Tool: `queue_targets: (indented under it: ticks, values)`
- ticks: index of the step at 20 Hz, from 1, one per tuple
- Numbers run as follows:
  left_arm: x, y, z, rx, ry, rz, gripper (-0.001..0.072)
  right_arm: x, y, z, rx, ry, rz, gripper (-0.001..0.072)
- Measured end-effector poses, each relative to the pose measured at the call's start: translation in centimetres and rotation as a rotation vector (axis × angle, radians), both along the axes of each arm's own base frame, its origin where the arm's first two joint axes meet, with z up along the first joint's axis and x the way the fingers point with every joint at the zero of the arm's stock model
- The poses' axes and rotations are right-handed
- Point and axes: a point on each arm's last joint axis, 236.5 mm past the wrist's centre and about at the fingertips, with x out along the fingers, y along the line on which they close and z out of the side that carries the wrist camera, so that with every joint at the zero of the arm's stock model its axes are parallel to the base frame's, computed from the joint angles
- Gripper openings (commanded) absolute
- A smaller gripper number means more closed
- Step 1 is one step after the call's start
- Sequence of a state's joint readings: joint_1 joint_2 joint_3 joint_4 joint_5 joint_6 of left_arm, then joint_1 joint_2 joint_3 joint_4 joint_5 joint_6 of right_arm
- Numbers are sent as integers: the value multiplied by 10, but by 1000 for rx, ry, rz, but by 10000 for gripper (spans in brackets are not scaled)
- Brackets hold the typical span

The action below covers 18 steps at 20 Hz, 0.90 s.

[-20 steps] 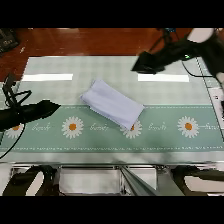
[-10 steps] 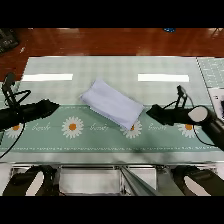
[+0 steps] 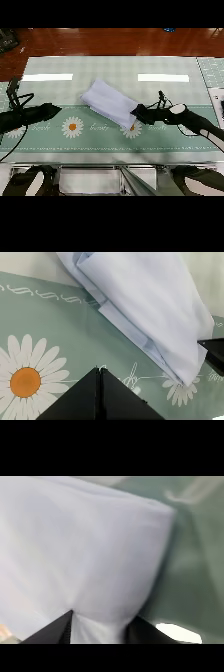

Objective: Fold the shirts.

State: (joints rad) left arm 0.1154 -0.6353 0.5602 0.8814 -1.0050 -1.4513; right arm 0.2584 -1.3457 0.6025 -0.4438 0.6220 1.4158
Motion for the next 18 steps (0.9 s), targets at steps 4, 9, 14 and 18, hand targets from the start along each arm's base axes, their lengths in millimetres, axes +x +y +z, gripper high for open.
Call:
queue_targets:
  ticks: [4, 9, 14, 18]
  values:
    - [-3, 0, -7, -2, 16, 0, 18, 28, 38, 14, 55, -64, 136, 27]
    - [-3, 0, -11, -3, 27, 2, 18, 93, 80, 111, 95, -317, 289, 27]
    - [-5, -3, -13, -4, 38, -9, 18, 152, 69, 242, 5, -585, 333, 27]
    - [-9, -12, -14, -4, 40, -42, 18, 178, 2, 309, -111, -656, 260, 27]
